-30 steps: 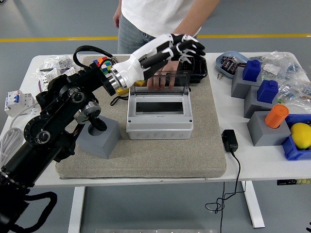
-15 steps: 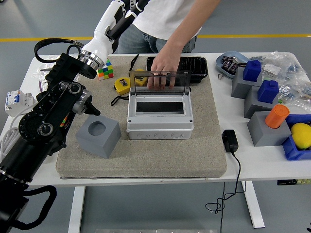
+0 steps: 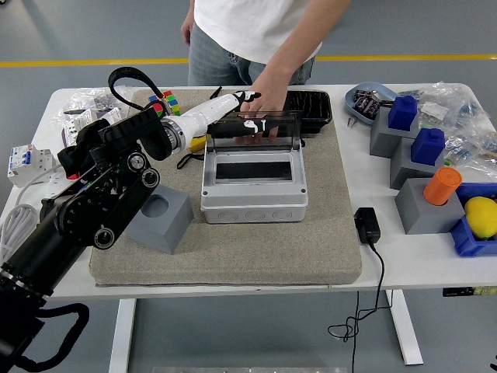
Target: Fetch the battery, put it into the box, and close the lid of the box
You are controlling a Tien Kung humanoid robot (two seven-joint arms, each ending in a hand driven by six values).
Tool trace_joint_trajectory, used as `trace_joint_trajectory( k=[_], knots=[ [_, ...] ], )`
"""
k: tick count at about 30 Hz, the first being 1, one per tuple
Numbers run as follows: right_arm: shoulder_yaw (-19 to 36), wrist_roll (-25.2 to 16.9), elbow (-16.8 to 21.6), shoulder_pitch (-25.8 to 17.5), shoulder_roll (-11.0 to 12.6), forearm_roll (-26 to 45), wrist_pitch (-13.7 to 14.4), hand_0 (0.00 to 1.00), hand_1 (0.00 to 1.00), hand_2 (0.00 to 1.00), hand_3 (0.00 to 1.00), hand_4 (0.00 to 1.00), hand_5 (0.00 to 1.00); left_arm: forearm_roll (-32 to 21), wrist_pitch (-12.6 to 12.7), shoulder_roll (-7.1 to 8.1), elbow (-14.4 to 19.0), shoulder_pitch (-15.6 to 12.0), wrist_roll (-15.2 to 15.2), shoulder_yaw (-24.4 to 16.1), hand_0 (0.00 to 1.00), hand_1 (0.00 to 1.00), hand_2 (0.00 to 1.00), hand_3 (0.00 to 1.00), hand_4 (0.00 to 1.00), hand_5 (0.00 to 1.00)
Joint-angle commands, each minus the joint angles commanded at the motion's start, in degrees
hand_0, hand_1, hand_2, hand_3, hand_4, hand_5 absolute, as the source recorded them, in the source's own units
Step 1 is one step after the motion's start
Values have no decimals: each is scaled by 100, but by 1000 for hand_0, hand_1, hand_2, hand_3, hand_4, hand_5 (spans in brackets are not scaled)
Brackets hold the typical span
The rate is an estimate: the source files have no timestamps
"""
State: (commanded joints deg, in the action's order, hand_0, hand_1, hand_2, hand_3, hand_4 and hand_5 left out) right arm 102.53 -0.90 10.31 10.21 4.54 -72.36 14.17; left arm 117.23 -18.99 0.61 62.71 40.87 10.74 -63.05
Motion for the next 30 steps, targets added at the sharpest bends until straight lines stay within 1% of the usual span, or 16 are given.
trace_joint_trajectory(
  k=[2, 4, 5, 7, 8, 13, 14, 15, 19, 20, 25, 26, 30],
  knots=[
    [13, 4, 0, -2, 1, -9, -2, 833, 817, 770, 808, 998, 998, 504, 24, -3, -15, 5, 1, -10, 998, 998, 998, 988, 998, 998],
    [21, 8, 0, -4, 2, -11, -5, 833, 817, 770, 808, 998, 998, 813, 38, -1, -20, 11, 3, -19, 998, 998, 998, 988, 998, 998],
    [24, 9, 0, -5, 1, -12, -6, 833, 817, 770, 808, 998, 998, 870, 43, 2, -19, 14, 9, -19, 998, 998, 998, 988, 998, 998],
    [24, 8, 0, -6, 1, -9, -7, 833, 817, 770, 808, 998, 998, 929, 39, 8, -4, 21, 32, -14, 998, 998, 998, 988, 998, 998],
    [21, 7, 0, -7, 1, -7, -7, 833, 817, 769, 808, 998, 998, 957, 33, 11, 7, 25, 48, -12, 998, 998, 997, 944, 998, 998],
    [-26, -6, 0, 8, 1, 41, -8, 833, 817, 769, 808, 998, 998, 1037, 49, -12, 27, 92, 72, -41, 998, 998, 997, 944, 998, 998],
    [-34, -9, 0, 12, 4, 51, -5, 833, 817, 769, 808, 998, 998, 1044, 45, -13, 22, 102, 74, -39, 998, 998, 990, 923, 998, 998],
    [-36, -10, 0, 15, 5, 54, -3, 833, 817, 769, 808, 998, 998, 1048, 42, -12, 20, 106, 76, -35, 998, 998, 990, 923, 998, 998],
    [-8, -4, 0, 16, 16, 36, 5, 833, 817, 769, 808, 998, 998, 1043, -30, 11, 30, 115, 118, 30, 998, 998, 990, 923, 998, 998],
    [-5, -3, 0, 15, 18, 34, 5, 833, 817, 769, 809, 998, 998, 1046, -43, 15, 38, 116, 123, 38, 998, 998, 950, 795, 998, 998],
    [-9, -4, 0, 7, 18, 30, 1, 833, 817, 769, 809, 998, 998, 1054, -138, 34, 98, 115, 176, 47, 998, 998, 950, 795, 998, 998],
    [-19, -7, 0, 7, 18, 38, 1, 832, 816, 769, 809, 998, 998, 1060, -144, 41, 102, 112, 176, 56, 998, 998, 877, 738, 998, 998],
    [-43, -11, 0, 6, 14, 53, 5, 832, 816, 769, 809, 998, 998, 1050, -140, 59, 152, 90, 161, 85, 998, 998, 877, 738, 998, 998]
  ],
)
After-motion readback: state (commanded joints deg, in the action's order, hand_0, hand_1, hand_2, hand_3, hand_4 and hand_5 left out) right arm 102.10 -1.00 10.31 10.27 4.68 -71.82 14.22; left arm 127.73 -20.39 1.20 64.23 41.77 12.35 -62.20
